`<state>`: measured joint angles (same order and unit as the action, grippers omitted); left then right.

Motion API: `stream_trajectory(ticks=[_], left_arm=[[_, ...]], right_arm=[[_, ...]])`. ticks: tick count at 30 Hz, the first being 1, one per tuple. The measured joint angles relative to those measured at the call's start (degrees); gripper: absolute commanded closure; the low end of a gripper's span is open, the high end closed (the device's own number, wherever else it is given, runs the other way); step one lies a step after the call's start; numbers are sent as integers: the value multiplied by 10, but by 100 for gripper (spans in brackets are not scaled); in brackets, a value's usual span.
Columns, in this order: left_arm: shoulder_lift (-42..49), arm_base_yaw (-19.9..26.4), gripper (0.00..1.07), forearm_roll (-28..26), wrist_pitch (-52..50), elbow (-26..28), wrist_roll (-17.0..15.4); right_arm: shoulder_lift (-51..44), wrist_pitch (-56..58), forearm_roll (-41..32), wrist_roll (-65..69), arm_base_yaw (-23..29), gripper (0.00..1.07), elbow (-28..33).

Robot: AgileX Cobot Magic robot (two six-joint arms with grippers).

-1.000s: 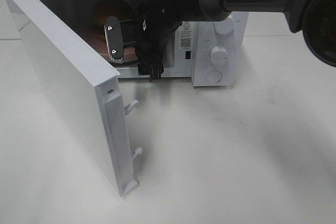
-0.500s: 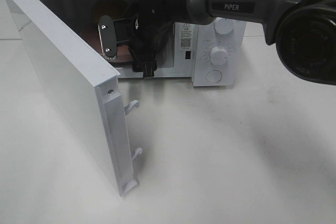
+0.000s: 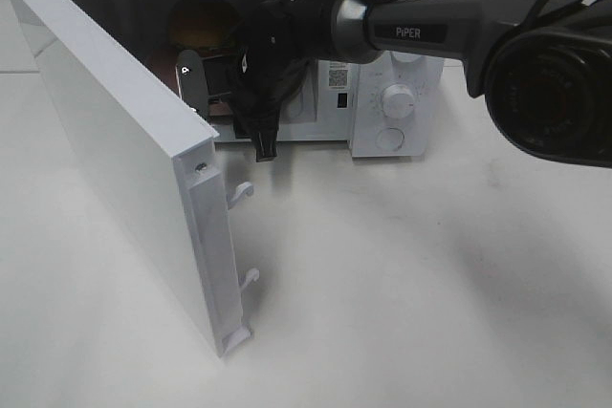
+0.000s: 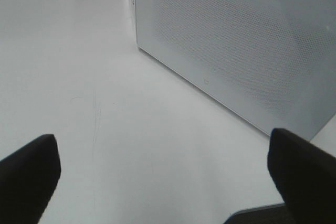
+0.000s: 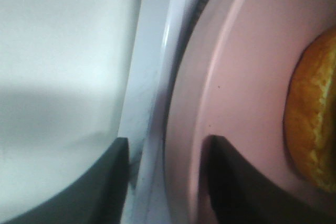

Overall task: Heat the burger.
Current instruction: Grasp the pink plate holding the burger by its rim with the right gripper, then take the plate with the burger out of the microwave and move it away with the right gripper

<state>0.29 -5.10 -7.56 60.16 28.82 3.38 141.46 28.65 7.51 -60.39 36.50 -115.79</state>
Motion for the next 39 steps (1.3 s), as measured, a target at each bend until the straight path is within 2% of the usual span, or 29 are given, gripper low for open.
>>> stream_trajectory(ticks=[1, 2, 3, 13, 24, 31, 39], left_arm=[[0, 0, 6, 0, 0, 0, 0], [0, 0, 6, 0, 0, 0, 0], [0, 0, 6, 0, 0, 0, 0], [0, 0, 6, 0, 0, 0, 0], [0, 0, 6, 0, 0, 0, 0], [0, 0, 6, 0, 0, 0, 0], [0, 0, 6, 0, 0, 0, 0]], right_arm=[[-1, 4, -5, -1, 1, 99, 0], [-1, 4, -5, -1, 1, 99, 0], [-3, 8, -16, -2, 4, 107, -1], [-6, -5, -24, -7, 6, 107, -3], [-29, 38, -19, -11, 1, 107, 1], [-62, 45, -48, -76, -1, 107, 48], [-116, 36, -130, -223, -3, 107, 127]])
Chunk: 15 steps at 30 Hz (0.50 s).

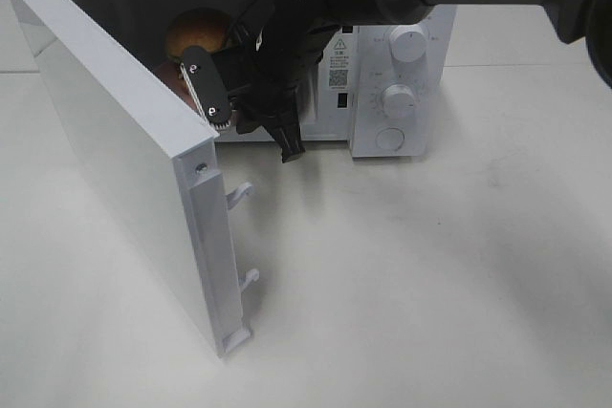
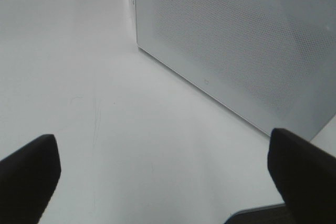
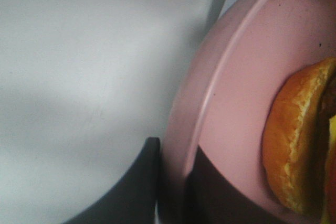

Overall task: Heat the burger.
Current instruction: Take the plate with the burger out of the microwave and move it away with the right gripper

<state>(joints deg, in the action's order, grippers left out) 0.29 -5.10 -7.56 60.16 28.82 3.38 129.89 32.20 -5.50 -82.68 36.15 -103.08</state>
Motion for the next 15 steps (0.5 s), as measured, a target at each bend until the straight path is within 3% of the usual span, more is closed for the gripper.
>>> stream_trajectory(ticks=[5, 15], left_arm=[[0, 0, 6, 0, 0, 0, 0], [0, 0, 6, 0, 0, 0, 0]], right_arm=[[-27, -9, -38, -68, 0, 107, 38], [-80, -43, -50, -104, -2, 107, 107]])
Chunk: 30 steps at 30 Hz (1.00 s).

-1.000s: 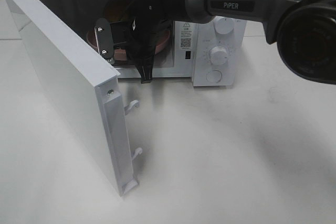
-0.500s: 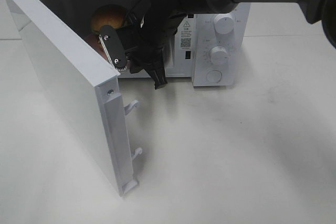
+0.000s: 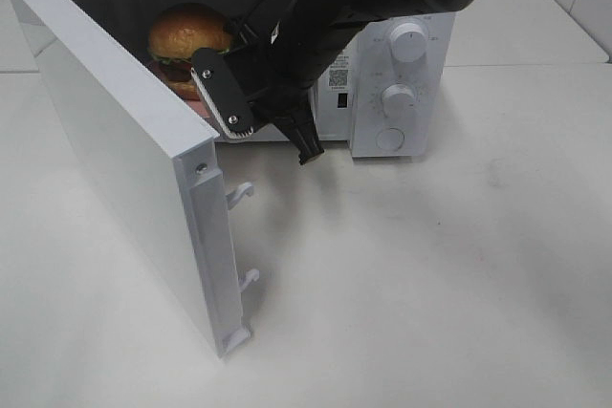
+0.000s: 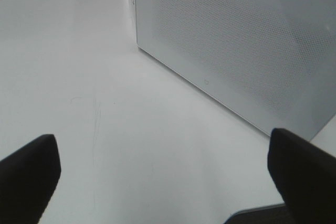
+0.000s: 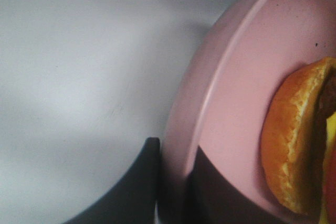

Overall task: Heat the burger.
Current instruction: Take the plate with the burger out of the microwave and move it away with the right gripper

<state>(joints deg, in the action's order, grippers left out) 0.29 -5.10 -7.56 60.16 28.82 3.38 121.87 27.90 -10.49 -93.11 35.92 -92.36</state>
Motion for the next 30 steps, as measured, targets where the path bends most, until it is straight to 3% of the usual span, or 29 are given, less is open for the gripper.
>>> stream_trajectory(ticks=[20, 30], left_arm=[[0, 0, 6, 0, 0, 0, -1], [0, 0, 6, 0, 0, 0, -1]], right_arm=[[-113, -32, -3, -24, -6, 107, 145], [-194, -32, -4, -26, -5, 107, 252]])
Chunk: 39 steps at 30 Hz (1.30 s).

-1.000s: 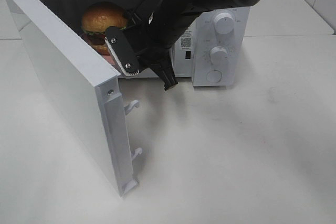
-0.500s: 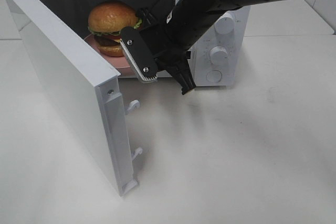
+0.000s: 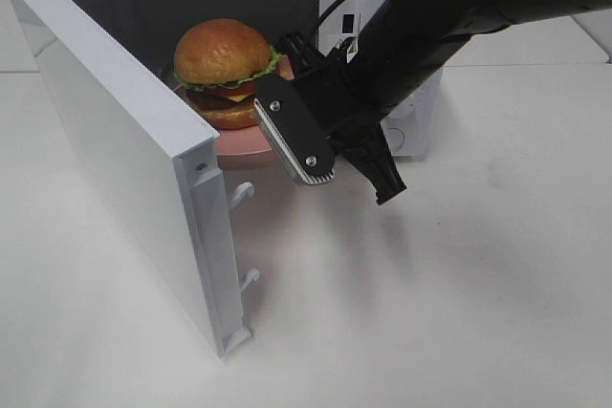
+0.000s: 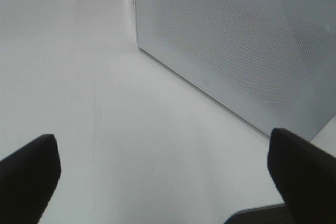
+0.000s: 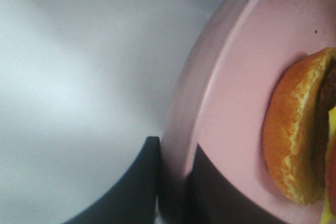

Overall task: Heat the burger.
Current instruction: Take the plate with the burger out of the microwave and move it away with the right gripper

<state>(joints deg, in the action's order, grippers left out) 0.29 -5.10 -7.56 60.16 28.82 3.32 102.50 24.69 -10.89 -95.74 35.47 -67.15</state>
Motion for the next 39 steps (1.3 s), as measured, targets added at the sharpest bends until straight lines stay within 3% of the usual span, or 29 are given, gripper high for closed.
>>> stream_trajectory(ticks=[16, 18, 26, 39], left_arm=[[0, 0, 6, 0, 0, 0, 0], [0, 0, 6, 0, 0, 0, 0], [0, 0, 6, 0, 0, 0, 0], [0, 0, 6, 0, 0, 0, 0]], right_arm=[[-122, -45, -10, 3, -2, 107, 138], [-161, -49, -13, 3, -2, 107, 184], [-251, -63, -14, 11, -2, 107, 263], [-395, -53, -14, 64, -2, 107, 347]])
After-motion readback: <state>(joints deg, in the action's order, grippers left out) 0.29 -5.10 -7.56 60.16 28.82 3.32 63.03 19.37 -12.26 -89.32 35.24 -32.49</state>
